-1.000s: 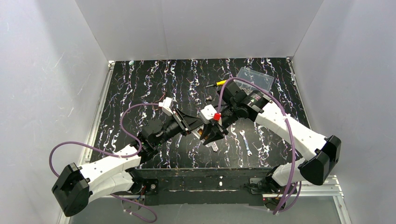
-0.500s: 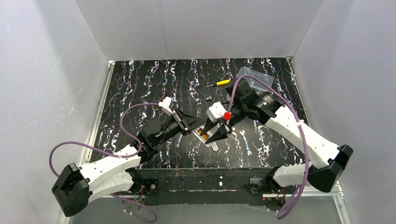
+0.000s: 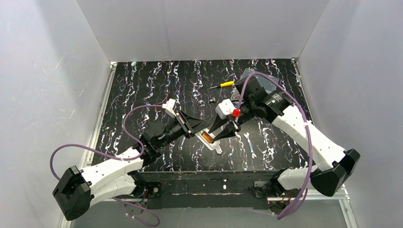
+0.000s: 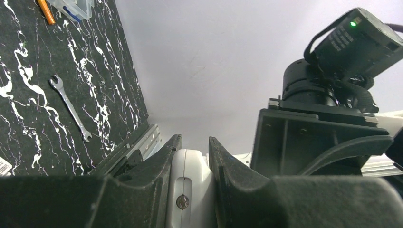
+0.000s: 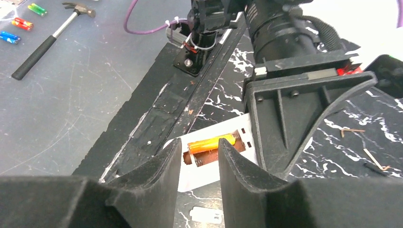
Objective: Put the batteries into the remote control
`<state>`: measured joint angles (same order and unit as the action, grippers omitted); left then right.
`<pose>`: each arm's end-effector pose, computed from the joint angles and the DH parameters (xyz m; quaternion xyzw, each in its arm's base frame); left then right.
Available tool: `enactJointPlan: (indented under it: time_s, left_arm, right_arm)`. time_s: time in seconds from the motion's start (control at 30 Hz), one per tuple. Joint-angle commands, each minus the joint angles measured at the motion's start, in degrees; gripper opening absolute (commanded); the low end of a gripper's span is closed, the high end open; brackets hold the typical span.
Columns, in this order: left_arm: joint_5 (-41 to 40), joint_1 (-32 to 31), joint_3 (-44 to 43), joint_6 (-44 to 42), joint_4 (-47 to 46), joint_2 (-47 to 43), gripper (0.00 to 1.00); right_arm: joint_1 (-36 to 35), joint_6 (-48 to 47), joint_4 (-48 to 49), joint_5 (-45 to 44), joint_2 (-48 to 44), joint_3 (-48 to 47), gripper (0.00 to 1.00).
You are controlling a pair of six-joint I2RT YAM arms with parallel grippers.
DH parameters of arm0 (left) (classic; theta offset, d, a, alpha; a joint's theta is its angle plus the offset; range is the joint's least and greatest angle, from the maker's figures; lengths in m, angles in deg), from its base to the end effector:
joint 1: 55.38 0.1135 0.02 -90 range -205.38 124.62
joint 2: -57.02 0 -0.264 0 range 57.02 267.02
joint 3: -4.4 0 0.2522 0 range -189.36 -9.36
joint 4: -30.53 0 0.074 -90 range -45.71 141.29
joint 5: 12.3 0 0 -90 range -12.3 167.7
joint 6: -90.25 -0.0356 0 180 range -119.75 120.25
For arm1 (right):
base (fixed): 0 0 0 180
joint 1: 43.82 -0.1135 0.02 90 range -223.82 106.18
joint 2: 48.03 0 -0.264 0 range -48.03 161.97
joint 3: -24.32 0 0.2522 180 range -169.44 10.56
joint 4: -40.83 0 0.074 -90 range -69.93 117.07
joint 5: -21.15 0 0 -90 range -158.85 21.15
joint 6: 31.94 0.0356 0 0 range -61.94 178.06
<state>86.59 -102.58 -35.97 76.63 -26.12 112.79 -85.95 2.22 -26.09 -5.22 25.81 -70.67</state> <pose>0.1296 -0.1481 0.3368 -0.0353 0.4160 -0.8154 0.4011 0.1598 0.1876 0.3937 -0.7242 0.3669 0.4467 0.3759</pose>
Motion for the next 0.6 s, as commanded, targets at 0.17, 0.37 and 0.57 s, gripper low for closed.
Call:
enactJointPlan:
  time_s: [0.17, 0.37, 0.57]
  left_arm:
    - [2.46, 0.09, -2.83, 0.88, -5.97, 0.1, 0.0]
    - [2.28, 0.09, -2.92, 0.97, -5.96, 0.14, 0.0]
    - [2.53, 0.09, -3.25, 1.24, -5.88, 0.28, 0.0]
  right_arm:
    - [-0.18, -6.31, -5.32, 2.09, 1.88, -0.48, 0.45]
    - [-1.24, -7.16, -5.36, 2.31, 2.65, 0.08, 0.48]
    - [-1.96, -7.81, -5.73, 2.84, 3.49, 0.25, 0.5]
